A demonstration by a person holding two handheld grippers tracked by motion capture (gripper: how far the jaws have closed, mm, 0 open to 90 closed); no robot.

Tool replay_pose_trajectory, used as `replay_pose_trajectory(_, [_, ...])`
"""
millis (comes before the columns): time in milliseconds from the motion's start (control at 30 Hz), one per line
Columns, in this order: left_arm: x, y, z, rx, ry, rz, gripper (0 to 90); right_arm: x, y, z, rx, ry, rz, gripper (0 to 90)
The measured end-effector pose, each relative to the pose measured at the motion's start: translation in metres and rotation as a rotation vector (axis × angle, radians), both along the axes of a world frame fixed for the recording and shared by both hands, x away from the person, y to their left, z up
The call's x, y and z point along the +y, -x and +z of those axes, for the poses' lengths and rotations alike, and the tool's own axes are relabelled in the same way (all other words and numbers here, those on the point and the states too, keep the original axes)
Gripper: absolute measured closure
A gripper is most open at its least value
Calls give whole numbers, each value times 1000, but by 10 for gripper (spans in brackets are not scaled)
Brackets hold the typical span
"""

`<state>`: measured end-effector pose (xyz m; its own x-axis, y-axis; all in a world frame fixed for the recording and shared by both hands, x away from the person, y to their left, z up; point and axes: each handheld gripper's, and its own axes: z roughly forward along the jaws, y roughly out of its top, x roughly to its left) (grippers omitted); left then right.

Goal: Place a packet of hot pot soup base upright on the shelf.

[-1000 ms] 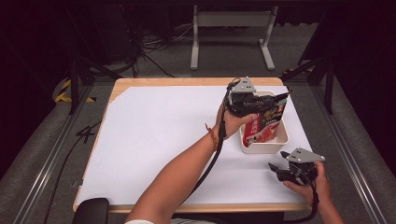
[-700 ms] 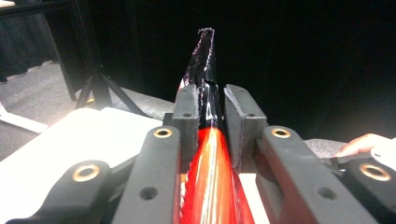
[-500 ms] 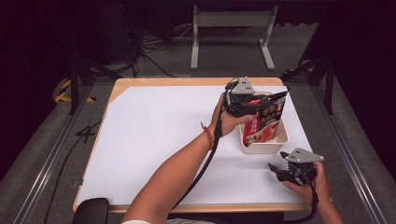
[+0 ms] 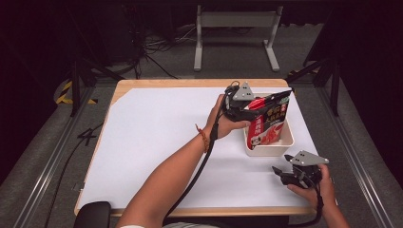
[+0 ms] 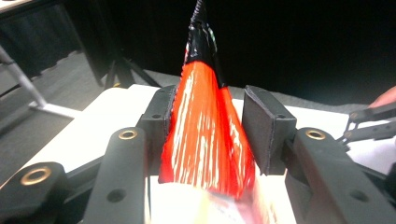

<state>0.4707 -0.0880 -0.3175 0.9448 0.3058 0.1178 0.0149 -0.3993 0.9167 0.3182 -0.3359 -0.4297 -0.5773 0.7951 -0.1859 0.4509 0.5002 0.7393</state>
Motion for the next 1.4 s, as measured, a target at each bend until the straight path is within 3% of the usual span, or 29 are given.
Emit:
replay_pose_trajectory(167, [6,2,-1,-29,-50,5,552,0,0,0,-1,2,0,351])
replay_pose_trajectory(533, [23,0,-6,-51,-97,33,458,0,0,0,1,-1,-1,350])
replay_pose_trajectory(800, [32,0,-9,-46,-100,33,451,0,0,0,2,-1,0,350])
replay_pose_trajectory(1033, [41,3,-12,-68,-134,50,441,0,0,0,1,-5,-2,351])
replay_pose_trajectory(1400, [56,6,-14,-87,-133,86,314,0,1,1,-2,-3,-2,350])
